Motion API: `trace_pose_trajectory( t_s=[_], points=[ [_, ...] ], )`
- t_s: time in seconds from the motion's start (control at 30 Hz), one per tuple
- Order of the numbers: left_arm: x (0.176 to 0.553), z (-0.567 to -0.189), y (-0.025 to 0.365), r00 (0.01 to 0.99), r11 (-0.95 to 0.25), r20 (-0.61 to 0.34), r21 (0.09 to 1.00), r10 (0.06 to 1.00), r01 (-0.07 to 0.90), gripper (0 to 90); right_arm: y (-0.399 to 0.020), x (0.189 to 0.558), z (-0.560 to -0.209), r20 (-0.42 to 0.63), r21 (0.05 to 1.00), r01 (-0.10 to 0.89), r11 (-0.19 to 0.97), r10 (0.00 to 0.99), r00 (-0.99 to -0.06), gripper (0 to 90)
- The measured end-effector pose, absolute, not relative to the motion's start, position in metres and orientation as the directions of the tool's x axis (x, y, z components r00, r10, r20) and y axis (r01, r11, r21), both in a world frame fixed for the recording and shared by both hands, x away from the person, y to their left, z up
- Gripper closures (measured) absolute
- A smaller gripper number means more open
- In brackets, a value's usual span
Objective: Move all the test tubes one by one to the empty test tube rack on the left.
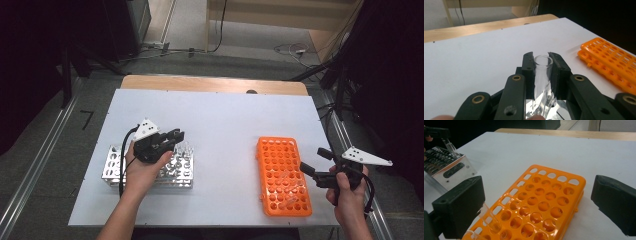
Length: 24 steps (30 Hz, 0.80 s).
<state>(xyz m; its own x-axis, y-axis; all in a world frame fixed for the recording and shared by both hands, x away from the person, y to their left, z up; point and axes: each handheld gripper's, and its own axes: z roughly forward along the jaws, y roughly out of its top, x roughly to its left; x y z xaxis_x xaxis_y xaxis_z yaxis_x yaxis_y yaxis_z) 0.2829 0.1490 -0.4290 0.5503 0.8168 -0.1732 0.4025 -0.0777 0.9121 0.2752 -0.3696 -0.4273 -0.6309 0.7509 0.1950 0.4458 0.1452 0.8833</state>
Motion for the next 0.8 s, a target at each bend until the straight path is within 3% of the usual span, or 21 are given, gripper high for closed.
trace_pose_trajectory(
  t_s=[0.3,0.57,0.8],
  points=[
    [0.2783,-0.4301,0.1491,0.554,-0.106,-0.166,0.898,0.816,0.426,75.0,-0.3697,0.2748,-0.4269,0.196,0.885,0.442,0.145,0.746,-0.636,0.0],
    [0.2734,-0.4313,0.1416,0.570,-0.181,-0.100,0.892,0.816,0.415,73.6,-0.3689,0.2741,-0.4265,0.193,0.886,0.439,0.150,0.741,-0.643,0.0],
    [0.2754,-0.4358,0.1422,0.562,-0.183,-0.129,0.867,0.817,0.464,72.3,-0.3689,0.2743,-0.4269,0.193,0.884,0.442,0.153,0.742,-0.642,0.0]
  ],
)
